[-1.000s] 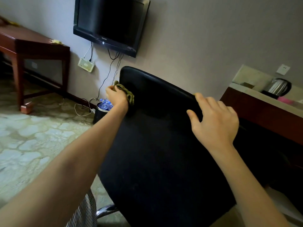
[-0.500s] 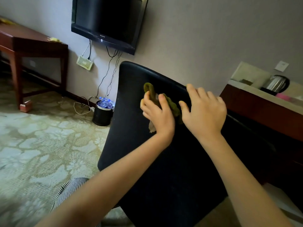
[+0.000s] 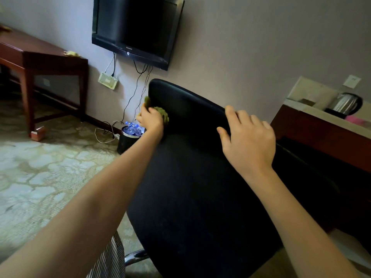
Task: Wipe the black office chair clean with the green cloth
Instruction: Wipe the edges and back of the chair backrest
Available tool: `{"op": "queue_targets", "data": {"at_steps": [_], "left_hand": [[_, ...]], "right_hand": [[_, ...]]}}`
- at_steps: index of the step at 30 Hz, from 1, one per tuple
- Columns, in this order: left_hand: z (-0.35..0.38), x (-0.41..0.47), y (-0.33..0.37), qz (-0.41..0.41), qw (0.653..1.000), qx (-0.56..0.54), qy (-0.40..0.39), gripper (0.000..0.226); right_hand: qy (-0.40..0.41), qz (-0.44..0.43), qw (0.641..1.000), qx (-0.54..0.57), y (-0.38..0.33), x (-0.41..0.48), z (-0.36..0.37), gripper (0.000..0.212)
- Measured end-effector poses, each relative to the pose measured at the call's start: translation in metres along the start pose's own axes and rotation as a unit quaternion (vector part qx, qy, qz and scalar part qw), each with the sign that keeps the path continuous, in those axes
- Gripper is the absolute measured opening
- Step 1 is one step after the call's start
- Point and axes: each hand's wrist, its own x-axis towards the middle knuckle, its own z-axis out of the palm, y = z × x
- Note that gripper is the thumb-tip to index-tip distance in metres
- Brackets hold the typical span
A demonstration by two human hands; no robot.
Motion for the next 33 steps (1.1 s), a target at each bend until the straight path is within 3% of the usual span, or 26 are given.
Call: {"op": "queue_targets", "data": {"at_steps": [9,12,17,19,25,33], "left_hand": [[-0.003,-0.031,-0.042,-0.116,0.993,0.021,0.016,0.039],[0.002,-0.056,-0.035,-0.076,0.997,0.002,0.005,0.039],[0.012,-0.147,-0.014,0.085,0.993,-0.046,-0.060,0.042],[0.015,-0.164,-0.010,0.104,0.991,-0.054,-0.071,0.042],[0.017,-0.102,0.014,0.107,0.992,-0.070,-0.024,0.040],[0.014,-0.002,0.017,-0.011,0.999,-0.036,-0.021,0.039]], "right_hand": [[0.001,0.004,0.999,-0.040,-0.012,0.008,0.005,0.047],[0.000,0.002,0.999,-0.051,-0.013,0.009,0.005,0.047],[-0.014,0.005,0.999,-0.043,-0.016,0.012,0.002,0.046],[-0.015,0.008,0.999,-0.043,-0.015,0.012,0.002,0.044],[-0.019,0.010,1.000,-0.010,-0.010,0.011,0.002,0.046],[-0.014,0.004,1.000,0.014,-0.012,0.009,0.003,0.042]]}}
